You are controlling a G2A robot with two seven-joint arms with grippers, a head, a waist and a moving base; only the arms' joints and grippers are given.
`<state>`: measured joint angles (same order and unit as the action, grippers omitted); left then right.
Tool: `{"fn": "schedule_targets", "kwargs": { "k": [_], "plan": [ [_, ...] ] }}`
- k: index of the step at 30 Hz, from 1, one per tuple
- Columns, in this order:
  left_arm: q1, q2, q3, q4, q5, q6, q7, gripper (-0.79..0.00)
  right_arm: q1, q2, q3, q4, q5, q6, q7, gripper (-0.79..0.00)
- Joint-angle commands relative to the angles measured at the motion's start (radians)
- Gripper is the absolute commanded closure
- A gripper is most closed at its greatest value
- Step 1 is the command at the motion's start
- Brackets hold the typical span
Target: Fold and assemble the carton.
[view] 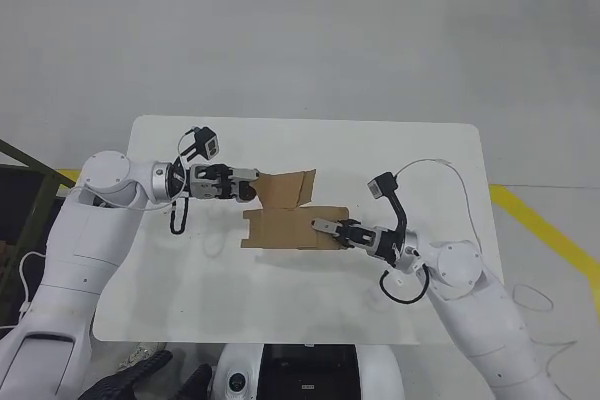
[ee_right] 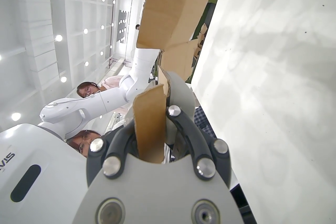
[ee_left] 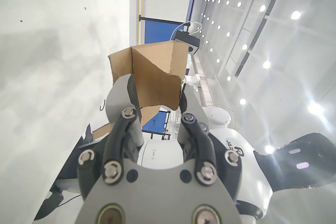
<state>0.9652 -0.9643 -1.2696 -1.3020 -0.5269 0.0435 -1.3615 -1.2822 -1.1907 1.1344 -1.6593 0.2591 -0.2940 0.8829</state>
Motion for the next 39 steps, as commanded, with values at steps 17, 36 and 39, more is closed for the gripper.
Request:
{"fn": "schedule_targets", "kwargs": {
  "k": [17,36,39],
  "plan": [
    [0.014,0.009,-0.022,-0.02,-0.01,-0.004,0.04,-0.48,0.015,0.0,-0.01,0.021,0.029,-0.007,-0.027,0.0],
    [0.014,0.019,-0.023,-0.047,0.023,-0.002,0.025,-0.326,0.007,0.008,-0.005,-0.003,0.02,0.009,-0.02,0.0],
    [0.017,0.023,-0.03,-0.055,0.03,-0.001,0.021,-0.332,0.008,0.01,-0.002,-0.002,0.016,0.011,-0.016,0.0]
  ]
}}
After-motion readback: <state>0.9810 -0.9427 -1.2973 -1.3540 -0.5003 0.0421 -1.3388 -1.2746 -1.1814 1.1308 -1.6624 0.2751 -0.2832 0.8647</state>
